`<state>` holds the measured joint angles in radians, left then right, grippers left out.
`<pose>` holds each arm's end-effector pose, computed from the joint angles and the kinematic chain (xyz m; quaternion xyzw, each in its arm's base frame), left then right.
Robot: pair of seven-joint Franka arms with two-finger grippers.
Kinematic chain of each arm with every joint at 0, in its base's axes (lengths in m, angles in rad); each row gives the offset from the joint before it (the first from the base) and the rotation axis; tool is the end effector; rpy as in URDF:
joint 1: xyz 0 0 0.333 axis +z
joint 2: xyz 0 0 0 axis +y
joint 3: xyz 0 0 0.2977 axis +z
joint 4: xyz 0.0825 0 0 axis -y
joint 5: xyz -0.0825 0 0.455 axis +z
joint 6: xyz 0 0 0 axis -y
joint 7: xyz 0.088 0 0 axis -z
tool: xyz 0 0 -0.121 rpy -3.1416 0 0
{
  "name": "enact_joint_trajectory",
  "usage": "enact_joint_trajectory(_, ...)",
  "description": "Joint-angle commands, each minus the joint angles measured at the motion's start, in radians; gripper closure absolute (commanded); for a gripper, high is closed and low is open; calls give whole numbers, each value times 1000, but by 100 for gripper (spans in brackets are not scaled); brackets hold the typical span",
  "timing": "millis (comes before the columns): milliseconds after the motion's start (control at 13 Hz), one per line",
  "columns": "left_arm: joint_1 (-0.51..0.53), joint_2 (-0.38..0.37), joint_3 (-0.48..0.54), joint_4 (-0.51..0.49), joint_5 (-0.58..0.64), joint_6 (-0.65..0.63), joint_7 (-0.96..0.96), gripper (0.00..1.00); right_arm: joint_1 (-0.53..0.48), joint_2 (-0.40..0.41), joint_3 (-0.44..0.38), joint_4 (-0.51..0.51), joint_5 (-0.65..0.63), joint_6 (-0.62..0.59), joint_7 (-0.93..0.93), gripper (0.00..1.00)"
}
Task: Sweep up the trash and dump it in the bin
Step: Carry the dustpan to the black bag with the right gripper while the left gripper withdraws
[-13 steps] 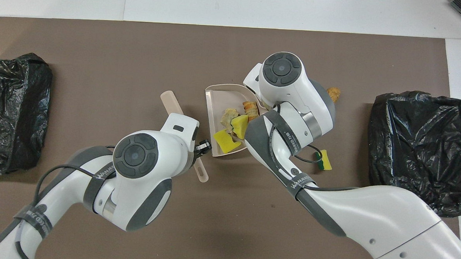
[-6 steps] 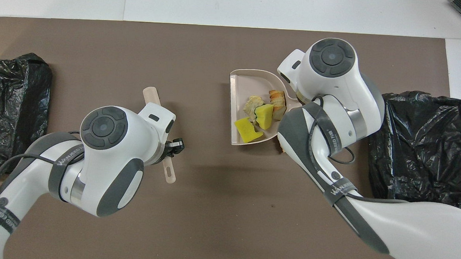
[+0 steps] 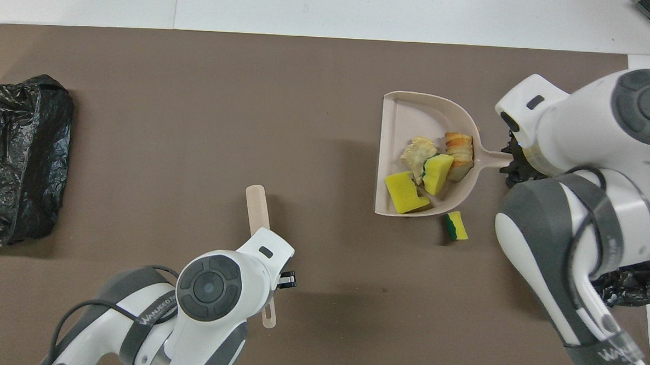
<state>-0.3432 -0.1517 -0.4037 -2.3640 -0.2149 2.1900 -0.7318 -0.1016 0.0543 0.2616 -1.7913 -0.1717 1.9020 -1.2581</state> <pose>0.3892 -0.3688 0.3045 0.9965 0.0588 -0.0493 0.0318 0.6479 0.0875 0.4681 0.7399 0.6679 -0.0142 0.0791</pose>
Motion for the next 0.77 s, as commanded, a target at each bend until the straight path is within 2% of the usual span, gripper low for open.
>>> enact_joint_trajectory(0,-77,-61,16,-93,-79,71,-6,100,-130,-166,-4,-166,108,16,-157,100)
enact_joint_trajectory(154,-135,-69,16,-116,-135,97,-8,100,-257,-220,-8,-223,150,6,-297,100)
enact_joint_trajectory(308,-172,-68,16,-185,-150,193,-11,100,-354,-231,-24,-227,146,-30,-387,100)
enact_joint_trajectory(462,-183,-68,17,-208,-150,211,-11,100,-472,-237,-24,-232,130,-14,-511,100)
enact_joint_trajectory(538,-180,-65,17,-205,-150,211,-9,67,-499,-235,-31,-228,123,-9,-542,100)
enact_joint_trajectory(615,-172,-54,19,-192,-150,208,-11,1,-509,-235,-31,-227,63,-6,-544,100)
enact_joint_trajectory(692,-154,-46,22,-161,-150,189,-9,0,-509,-235,-31,-227,-10,-4,-541,100)
